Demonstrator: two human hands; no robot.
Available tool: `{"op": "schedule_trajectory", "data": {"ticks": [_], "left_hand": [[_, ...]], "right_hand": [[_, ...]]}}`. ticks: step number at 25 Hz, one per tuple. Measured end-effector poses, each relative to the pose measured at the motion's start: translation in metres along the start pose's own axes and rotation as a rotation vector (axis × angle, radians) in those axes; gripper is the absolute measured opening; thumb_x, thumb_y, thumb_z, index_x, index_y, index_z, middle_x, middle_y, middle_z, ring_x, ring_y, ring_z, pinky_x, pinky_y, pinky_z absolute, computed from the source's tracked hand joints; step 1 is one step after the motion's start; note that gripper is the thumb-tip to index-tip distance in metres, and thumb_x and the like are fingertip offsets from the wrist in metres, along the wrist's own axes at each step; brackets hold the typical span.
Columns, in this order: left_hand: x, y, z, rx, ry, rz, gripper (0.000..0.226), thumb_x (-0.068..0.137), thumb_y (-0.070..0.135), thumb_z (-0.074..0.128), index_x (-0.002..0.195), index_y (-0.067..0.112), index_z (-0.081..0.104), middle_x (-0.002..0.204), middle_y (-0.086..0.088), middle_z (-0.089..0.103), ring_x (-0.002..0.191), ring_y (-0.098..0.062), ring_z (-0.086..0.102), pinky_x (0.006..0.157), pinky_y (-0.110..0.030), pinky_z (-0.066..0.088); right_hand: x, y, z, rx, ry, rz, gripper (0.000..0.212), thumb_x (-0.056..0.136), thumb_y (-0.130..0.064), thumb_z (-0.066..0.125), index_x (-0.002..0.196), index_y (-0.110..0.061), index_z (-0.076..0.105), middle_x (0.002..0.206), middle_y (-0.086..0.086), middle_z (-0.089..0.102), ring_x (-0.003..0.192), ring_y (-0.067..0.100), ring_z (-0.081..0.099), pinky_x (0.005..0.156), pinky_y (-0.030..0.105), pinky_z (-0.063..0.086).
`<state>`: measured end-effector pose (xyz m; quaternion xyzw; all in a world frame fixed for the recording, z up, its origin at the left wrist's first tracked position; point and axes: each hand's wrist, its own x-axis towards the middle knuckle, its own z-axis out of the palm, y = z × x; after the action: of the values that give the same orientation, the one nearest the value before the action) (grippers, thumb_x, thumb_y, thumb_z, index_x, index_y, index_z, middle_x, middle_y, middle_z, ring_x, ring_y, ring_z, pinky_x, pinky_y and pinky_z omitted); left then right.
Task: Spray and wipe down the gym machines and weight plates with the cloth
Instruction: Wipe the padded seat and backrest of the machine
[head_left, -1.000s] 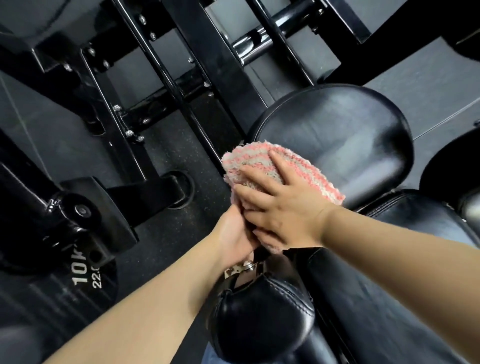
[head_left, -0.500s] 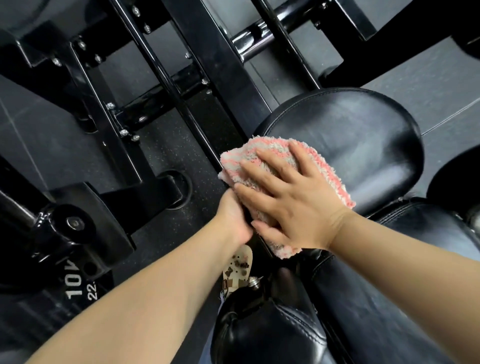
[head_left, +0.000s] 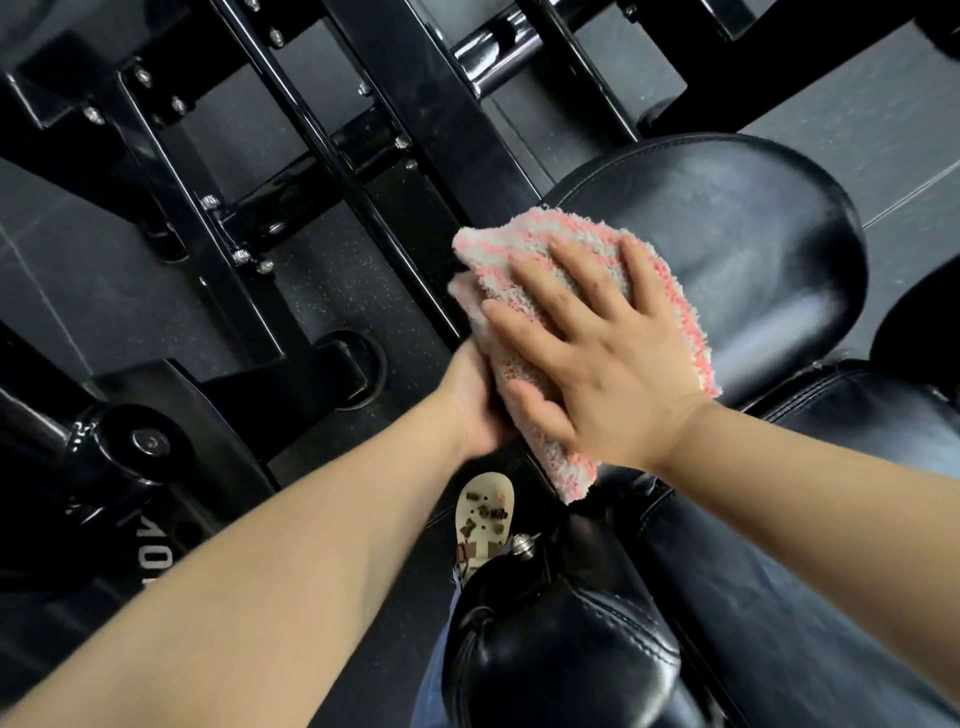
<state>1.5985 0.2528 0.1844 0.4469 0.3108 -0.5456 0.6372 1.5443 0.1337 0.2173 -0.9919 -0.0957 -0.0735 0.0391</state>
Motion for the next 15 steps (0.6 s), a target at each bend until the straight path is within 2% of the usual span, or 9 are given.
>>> {"op": "schedule_trajectory", "data": {"ticks": [3, 7, 11, 15], "left_hand": [[-0.003, -0.040, -0.005, -0.096, -0.068, -0.154, 0.056, 0.092, 0.055, 0.033, 0.100, 0.013, 0.071, 0.099, -0.011, 0.071, 0.092, -0.021, 0.069, 0.084, -0.034, 0.051], [-0.004, -0.053, -0.004, -0.118, -0.085, -0.182, 0.062, 0.094, 0.057, 0.028, 0.099, 0.017, 0.075, 0.108, -0.012, 0.069, 0.091, -0.023, 0.069, 0.075, -0.034, 0.054], [-0.009, -0.049, -0.004, -0.191, -0.009, -0.052, 0.058, 0.097, 0.054, 0.021, 0.122, 0.018, 0.060, 0.116, -0.012, 0.067, 0.101, -0.027, 0.067, 0.077, -0.041, 0.055], [-0.021, -0.022, 0.012, 0.040, 0.151, 0.163, 0.056, 0.097, 0.059, 0.021, 0.108, 0.026, 0.064, 0.107, -0.003, 0.070, 0.093, -0.018, 0.066, 0.074, -0.036, 0.052]], "right_hand": [[-0.020, -0.002, 0.004, 0.005, 0.023, -0.016, 0.057, 0.086, -0.047, 0.039, 0.137, -0.024, 0.045, 0.144, 0.012, 0.044, 0.133, 0.039, 0.035, 0.108, 0.061, 0.016], [-0.047, 0.003, 0.010, -0.016, -0.015, -0.088, 0.063, 0.086, -0.056, 0.034, 0.142, -0.026, 0.032, 0.150, 0.010, 0.030, 0.136, 0.040, 0.025, 0.109, 0.063, 0.008], [-0.071, 0.003, 0.013, -0.059, -0.059, -0.078, 0.072, 0.083, -0.062, 0.039, 0.144, -0.028, 0.026, 0.150, 0.011, 0.023, 0.136, 0.042, 0.022, 0.108, 0.065, 0.002], [-0.062, -0.001, 0.007, -0.040, -0.073, 0.008, 0.070, 0.086, -0.066, 0.033, 0.146, -0.029, 0.025, 0.151, 0.011, 0.024, 0.136, 0.042, 0.023, 0.108, 0.066, 0.005]]}}
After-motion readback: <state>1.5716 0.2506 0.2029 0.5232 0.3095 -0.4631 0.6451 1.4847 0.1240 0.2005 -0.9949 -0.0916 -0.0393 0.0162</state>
